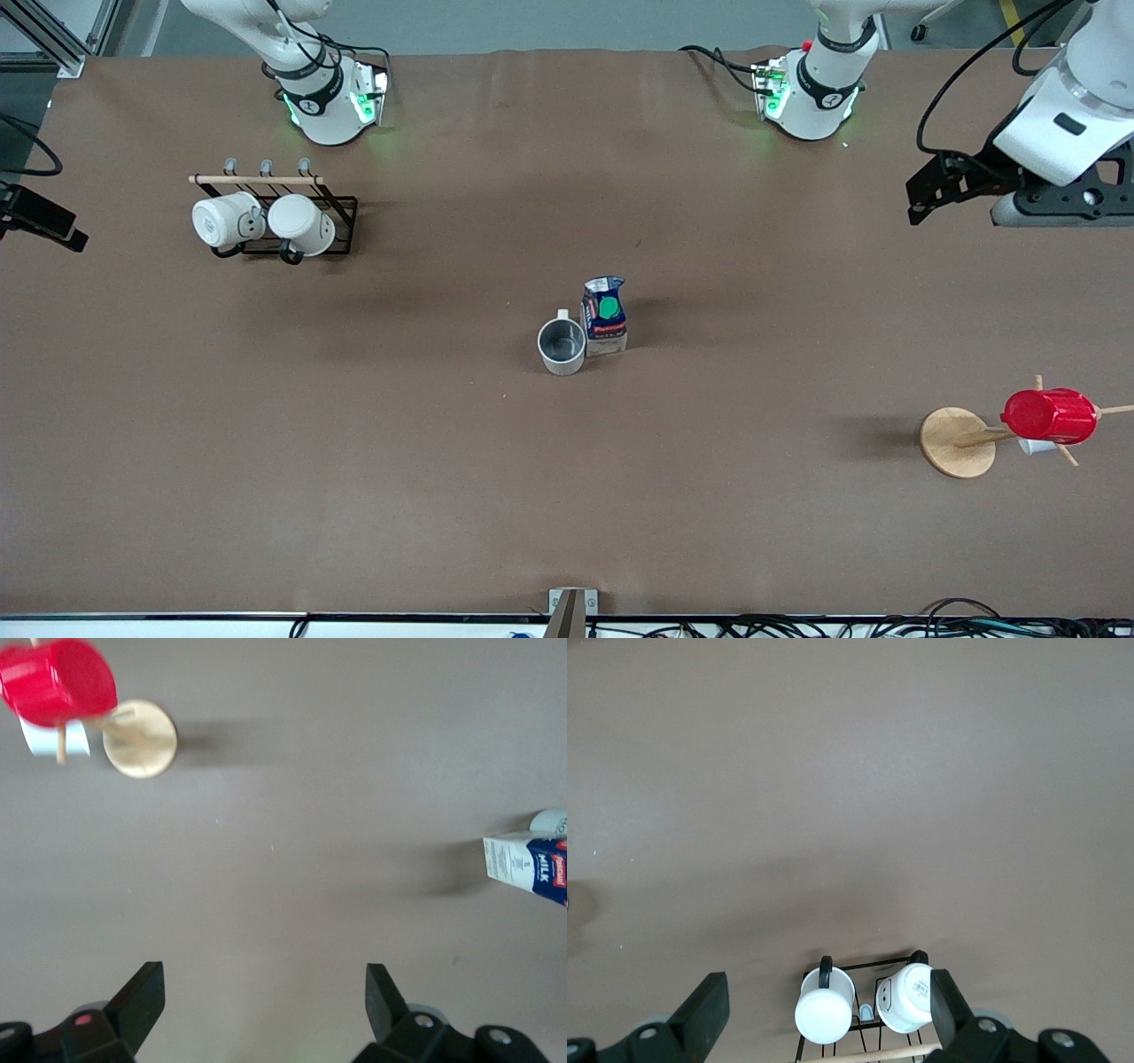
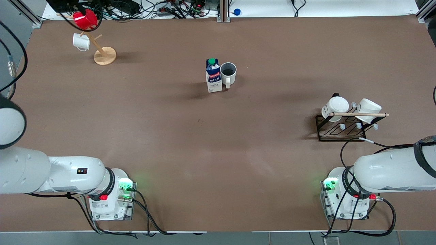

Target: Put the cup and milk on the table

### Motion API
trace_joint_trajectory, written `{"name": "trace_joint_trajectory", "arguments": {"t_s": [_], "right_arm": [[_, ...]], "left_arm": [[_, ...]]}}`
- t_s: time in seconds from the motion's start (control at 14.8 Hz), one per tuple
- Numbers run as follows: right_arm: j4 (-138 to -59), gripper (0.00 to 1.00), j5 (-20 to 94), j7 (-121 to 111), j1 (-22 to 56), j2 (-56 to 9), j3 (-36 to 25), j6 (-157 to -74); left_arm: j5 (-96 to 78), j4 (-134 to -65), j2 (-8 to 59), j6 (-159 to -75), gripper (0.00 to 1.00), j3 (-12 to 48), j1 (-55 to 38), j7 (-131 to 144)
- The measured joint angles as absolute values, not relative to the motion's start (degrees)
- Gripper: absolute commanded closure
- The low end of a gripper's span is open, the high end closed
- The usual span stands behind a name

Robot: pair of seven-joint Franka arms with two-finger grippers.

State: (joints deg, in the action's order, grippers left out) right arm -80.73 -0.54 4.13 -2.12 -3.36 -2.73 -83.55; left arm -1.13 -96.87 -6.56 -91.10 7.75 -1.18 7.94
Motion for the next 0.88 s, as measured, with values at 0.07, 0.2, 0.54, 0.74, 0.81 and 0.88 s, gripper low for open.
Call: {"name": "trace_joint_trajectory", "arguments": {"t_s": [0.07,0.2,0.54,0.74,0.81,0.88], "right_arm": [[-80.89,0.00,-0.54,4.13,-2.11,-3.22,-2.55,-83.55],[-80.92,0.00,-0.54,4.16,-2.11,-3.13,-2.38,-83.55],[-80.92,0.00,-0.54,4.19,-2.16,-3.13,-2.47,-83.55],[-80.92,0.00,-0.54,4.20,-2.16,-3.13,-2.47,-83.55],[-80.92,0.00,-0.54,4.21,-2.16,-3.13,-2.47,-83.54],[-80.92,0.00,-0.54,4.22,-2.17,-3.13,-2.49,-83.54]], "left_arm": [[-1.57,-98.56,-7.90,-91.10,0.00,6.42,-1.89,7.93],[-1.71,-100.22,-9.62,-90.75,0.00,5.93,-2.26,7.93],[-1.69,-99.61,-10.61,-90.00,0.00,6.18,-2.87,7.93],[0.09,-98.00,-10.27,-89.27,0.00,6.10,-2.76,7.88],[1.31,-97.51,-9.99,-89.12,0.00,6.12,-2.81,7.88],[1.90,-97.23,-9.71,-89.03,0.00,6.14,-2.83,7.88]]}}
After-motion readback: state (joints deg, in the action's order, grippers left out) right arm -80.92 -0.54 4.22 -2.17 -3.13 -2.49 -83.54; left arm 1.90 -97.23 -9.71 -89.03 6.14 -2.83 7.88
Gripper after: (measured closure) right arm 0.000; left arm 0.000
